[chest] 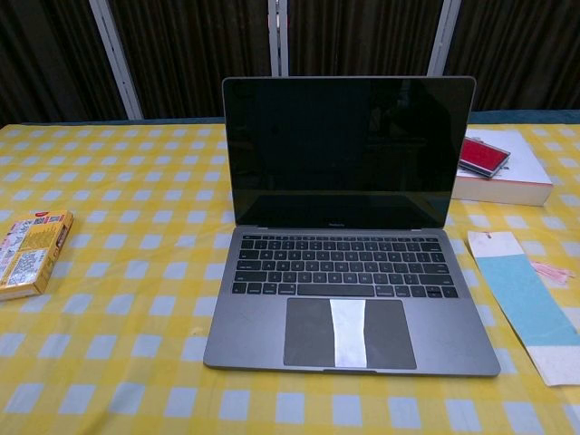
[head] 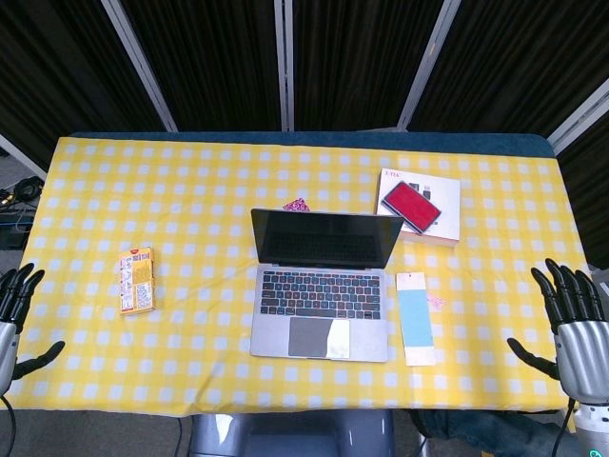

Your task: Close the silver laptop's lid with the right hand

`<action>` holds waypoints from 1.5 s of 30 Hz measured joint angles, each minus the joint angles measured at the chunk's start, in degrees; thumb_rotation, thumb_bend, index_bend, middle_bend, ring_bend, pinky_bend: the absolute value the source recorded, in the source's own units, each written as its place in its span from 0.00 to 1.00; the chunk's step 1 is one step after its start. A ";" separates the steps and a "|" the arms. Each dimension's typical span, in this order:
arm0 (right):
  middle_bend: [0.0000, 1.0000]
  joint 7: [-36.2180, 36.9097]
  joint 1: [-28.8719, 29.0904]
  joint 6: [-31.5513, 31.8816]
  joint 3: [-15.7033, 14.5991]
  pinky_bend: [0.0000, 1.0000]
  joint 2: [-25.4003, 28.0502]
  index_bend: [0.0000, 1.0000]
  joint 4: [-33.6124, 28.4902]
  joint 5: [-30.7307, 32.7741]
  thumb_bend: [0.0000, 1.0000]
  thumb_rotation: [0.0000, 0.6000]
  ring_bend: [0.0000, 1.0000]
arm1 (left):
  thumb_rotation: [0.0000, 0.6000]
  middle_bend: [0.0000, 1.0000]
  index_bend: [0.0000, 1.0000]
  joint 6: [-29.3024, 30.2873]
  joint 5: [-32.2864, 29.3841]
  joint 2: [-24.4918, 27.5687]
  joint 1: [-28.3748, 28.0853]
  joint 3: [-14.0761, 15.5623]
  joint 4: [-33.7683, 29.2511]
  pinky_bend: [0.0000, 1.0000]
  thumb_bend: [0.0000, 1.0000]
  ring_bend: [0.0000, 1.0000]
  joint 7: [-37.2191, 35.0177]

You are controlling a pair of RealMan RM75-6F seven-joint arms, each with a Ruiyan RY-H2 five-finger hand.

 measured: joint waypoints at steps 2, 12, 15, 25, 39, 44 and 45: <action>0.00 0.11 0.06 -0.24 -0.04 0.00 0.02 0.00 -0.01 0.09 0.00 1.00 0.00 | 1.00 0.00 0.00 -0.15 -0.07 0.05 -0.02 0.02 -0.02 0.00 0.00 0.00 -0.04; 0.00 1.79 1.80 -3.36 0.59 0.00 -0.06 0.00 0.90 1.70 0.00 1.00 0.00 | 1.00 0.00 0.00 -0.58 -0.63 0.08 -0.11 -0.10 -0.14 0.00 0.00 0.00 -0.01; 0.00 3.34 4.25 -5.58 2.02 0.00 -0.24 0.00 2.94 2.16 0.00 1.00 0.00 | 1.00 0.00 0.00 -1.07 -1.15 -0.08 -0.55 -0.57 -0.03 0.00 0.00 0.00 -0.12; 0.00 14.43 17.09 -22.51 7.20 0.00 3.05 0.02 6.19 4.37 0.59 1.00 0.00 | 1.00 0.00 0.00 -4.13 -4.59 -1.78 -2.60 -2.40 1.92 0.00 0.00 0.00 0.20; 0.06 25.42 38.63 -53.38 13.28 0.08 4.98 0.06 9.35 16.26 1.00 1.00 0.00 | 1.00 0.00 0.00 -9.88 -12.09 -3.74 -5.53 -4.45 3.14 0.00 0.00 0.00 3.74; 0.16 26.58 43.66 -59.50 14.29 0.15 1.61 0.07 12.58 21.99 1.00 1.00 0.09 | 1.00 0.00 0.00 -11.16 -14.10 -4.23 -6.25 -4.96 3.76 0.00 0.00 0.00 4.39; 0.17 26.67 44.27 -60.15 14.41 0.16 1.03 0.07 12.99 22.74 1.00 1.00 0.10 | 1.00 0.00 0.00 -11.52 -14.64 -4.36 -6.44 -5.08 3.94 0.00 0.00 0.00 4.53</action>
